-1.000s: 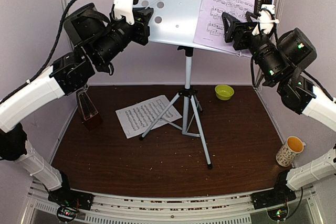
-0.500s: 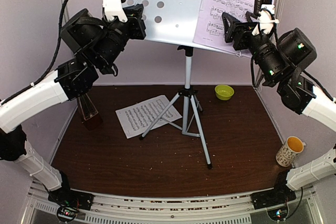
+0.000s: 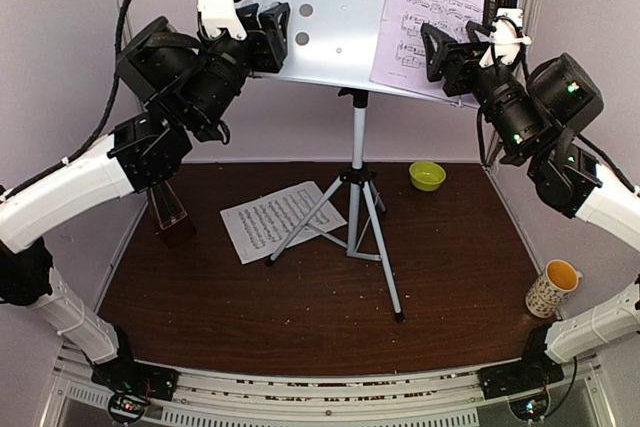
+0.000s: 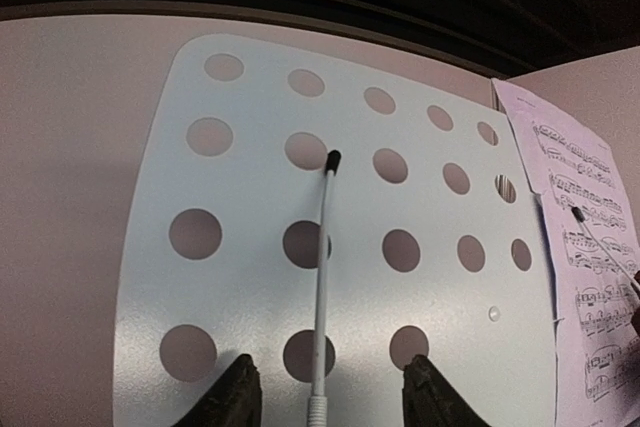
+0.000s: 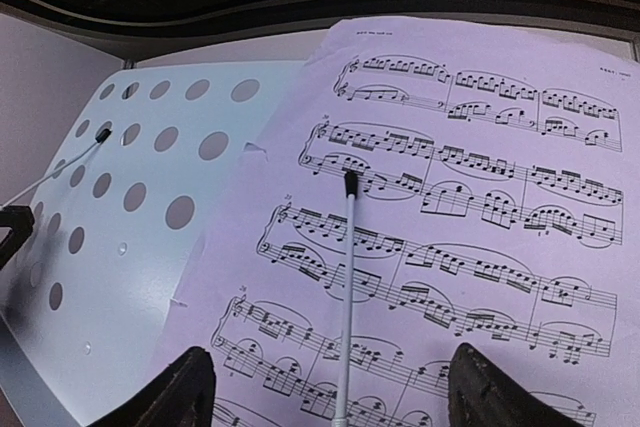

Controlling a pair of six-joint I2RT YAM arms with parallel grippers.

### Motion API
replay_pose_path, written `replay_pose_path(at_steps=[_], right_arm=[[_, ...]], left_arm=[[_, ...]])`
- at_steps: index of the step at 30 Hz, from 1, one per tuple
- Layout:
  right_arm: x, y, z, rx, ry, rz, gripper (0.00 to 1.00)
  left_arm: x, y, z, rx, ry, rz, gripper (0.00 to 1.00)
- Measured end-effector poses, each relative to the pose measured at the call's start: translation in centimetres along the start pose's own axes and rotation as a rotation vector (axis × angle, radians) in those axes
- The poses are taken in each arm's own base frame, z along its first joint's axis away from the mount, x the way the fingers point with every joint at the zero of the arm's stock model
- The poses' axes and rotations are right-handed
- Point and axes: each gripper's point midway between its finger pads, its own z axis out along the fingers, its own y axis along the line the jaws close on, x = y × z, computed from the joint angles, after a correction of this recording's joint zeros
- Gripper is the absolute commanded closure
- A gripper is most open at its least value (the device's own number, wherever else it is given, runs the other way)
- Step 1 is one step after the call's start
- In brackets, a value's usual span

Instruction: Set up the instrument practice props

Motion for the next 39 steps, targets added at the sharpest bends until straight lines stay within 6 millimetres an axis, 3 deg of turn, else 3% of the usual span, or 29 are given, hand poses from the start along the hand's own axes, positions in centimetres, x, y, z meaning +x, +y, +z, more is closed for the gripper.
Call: replay_pose_path(at_steps=[8,14,19,26,29,33,36,39], right_arm=[[-0.1,0.5,0.0,-0.028,-0.008,0.000,0.11],[-0.2,1.1,0.0,-0.064,-0.016,-0.002,0.01],[-0.6,1.5,-0.2,-0.091,-0.029,0.000,0.00],[-3.3,1.4,-2.0,-0.161,-0.080,0.023,0.00],[-4.9,1.3,-3.3,-0.210,-0.109,0.043,0.00],[-5.8,2.4,-5.0,-0.316,-0.112,0.055,0.01],[-4.8,4.2,-6.0,-0.404,-0.075,0.056,0.02],[-2.1,6.6,-7.3,-0.489,0.002,0.050,0.04]], left_arm=[[-1.3,-1.7,-1.0,0.116,-0.033,0.065,0.10],[-2.2,-0.9,-3.5,0.171,-0.040,0.105,0.06],[-3.2,1.6,-5.7,0.163,-0.046,0.103,0.06],[-3.4,7.7,-7.9,0.066,-0.030,0.026,0.06],[-1.9,10.5,-8.5,0.007,0.008,-0.004,0.07],[2.3,13.3,-8.9,-0.055,0.108,-0.048,0.07],[6.1,15.2,-9.1,-0.095,0.200,-0.079,0.07],[10.1,16.6,-9.3,-0.119,0.306,-0.107,0.07]])
